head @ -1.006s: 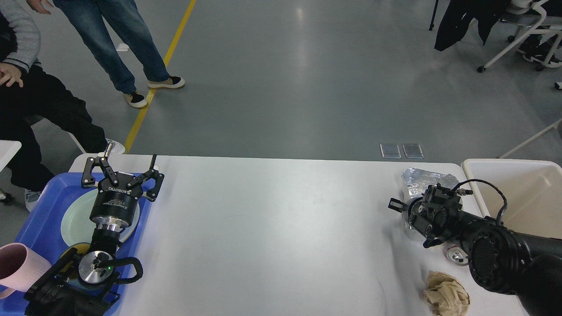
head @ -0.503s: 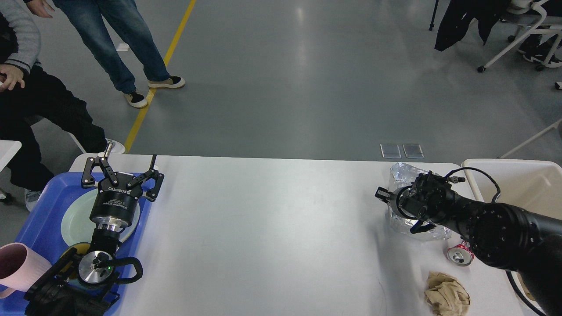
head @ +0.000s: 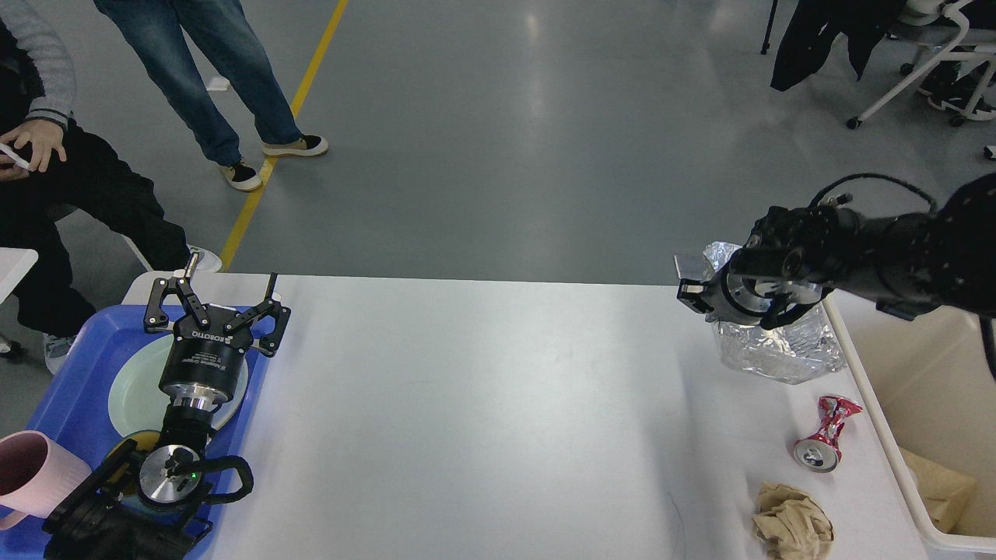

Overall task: Tidy desktop
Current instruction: 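Lift the plastic bag and carry it to the white bin, then release the plastic bag into the bin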

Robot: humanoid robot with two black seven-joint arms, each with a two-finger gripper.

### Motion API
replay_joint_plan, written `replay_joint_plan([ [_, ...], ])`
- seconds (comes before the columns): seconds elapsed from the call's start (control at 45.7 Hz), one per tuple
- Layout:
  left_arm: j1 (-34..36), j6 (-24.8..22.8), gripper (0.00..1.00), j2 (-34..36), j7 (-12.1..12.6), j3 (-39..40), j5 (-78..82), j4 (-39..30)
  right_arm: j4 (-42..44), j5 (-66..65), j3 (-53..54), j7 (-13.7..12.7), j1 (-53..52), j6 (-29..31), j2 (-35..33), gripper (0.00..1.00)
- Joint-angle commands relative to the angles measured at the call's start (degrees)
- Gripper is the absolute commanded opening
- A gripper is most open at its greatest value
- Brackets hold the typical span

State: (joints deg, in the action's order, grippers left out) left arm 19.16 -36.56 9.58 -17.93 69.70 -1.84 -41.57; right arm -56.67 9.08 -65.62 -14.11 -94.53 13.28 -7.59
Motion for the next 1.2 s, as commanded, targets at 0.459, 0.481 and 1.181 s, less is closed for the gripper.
replay_joint_plan([
  [0.459, 0.00, 0.00, 0.96, 0.00, 0.00, 0.00, 0.00, 0.00, -33.95, -0.12, -6.98, -0.04, -48.81, 27.22, -11.04, 0.00],
  [0.481, 0.00, 0.00, 0.96, 0.00, 0.00, 0.00, 0.00, 0.00, -34.30, -0.12, -7.15, -0.04, -49.87, 27.93, -11.39, 0.00],
  [1.181, -0.08, 0.00, 0.96, 0.00, 0.00, -0.01, 0.00, 0.00, -32.46, -0.38, -20.42, 0.40, -48.13, 20.30, -13.94, 0.00],
])
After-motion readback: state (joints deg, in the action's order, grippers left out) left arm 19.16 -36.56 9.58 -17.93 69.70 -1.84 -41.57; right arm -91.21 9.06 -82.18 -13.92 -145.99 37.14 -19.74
